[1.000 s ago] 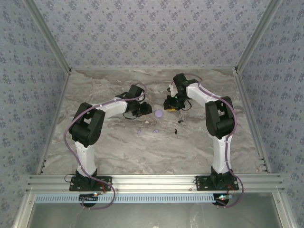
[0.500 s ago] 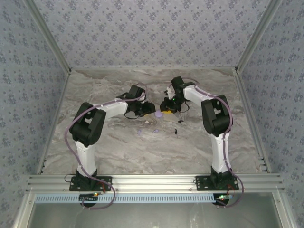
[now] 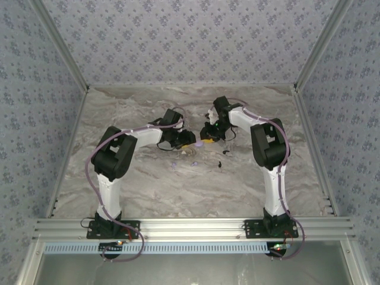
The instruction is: Insert the wireless bluetooth earbuds into the charging case
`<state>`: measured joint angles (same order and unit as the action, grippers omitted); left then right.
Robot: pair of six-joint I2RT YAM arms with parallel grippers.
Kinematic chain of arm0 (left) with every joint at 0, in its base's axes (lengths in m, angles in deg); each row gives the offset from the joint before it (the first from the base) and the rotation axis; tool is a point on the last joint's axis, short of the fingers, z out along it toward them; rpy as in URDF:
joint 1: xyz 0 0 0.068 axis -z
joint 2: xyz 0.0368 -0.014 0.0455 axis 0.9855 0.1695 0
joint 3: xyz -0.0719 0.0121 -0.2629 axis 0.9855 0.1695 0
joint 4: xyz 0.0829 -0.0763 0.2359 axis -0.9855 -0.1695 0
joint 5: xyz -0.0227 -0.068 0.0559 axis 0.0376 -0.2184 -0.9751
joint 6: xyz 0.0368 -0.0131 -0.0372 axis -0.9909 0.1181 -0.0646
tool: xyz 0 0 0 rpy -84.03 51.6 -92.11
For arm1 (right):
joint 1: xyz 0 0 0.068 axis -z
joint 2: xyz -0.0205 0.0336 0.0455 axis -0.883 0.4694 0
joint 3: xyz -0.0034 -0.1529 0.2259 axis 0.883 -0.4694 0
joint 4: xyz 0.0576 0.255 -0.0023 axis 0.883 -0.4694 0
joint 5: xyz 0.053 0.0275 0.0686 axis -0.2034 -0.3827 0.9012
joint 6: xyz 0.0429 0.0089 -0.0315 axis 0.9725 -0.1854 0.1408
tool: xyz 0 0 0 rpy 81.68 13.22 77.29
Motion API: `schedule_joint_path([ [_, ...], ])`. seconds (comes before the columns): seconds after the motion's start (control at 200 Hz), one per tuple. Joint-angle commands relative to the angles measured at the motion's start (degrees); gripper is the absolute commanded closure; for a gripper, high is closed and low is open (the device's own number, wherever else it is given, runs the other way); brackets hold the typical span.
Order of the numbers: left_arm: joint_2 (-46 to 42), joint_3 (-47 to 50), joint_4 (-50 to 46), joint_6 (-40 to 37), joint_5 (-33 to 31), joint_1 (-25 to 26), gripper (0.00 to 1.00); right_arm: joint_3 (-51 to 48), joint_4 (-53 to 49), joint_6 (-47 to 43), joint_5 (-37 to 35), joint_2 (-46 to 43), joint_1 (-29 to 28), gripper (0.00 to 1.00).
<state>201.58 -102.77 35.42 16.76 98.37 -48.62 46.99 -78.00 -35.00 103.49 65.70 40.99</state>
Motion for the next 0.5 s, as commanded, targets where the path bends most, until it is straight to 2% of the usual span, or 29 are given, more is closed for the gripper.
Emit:
schedule_joint_path([
  [0.0,1.8,0.6,2.3,1.5,2.0,0.6,0.57,-1.4,0.2,1.0,0.8,0.9,-0.1,0.78],
  [0.495,3.9,2.2,7.8,5.7,4.2,0.8,0.56,-3.1,1.3,1.8,1.1,0.8,0.3,0.78],
])
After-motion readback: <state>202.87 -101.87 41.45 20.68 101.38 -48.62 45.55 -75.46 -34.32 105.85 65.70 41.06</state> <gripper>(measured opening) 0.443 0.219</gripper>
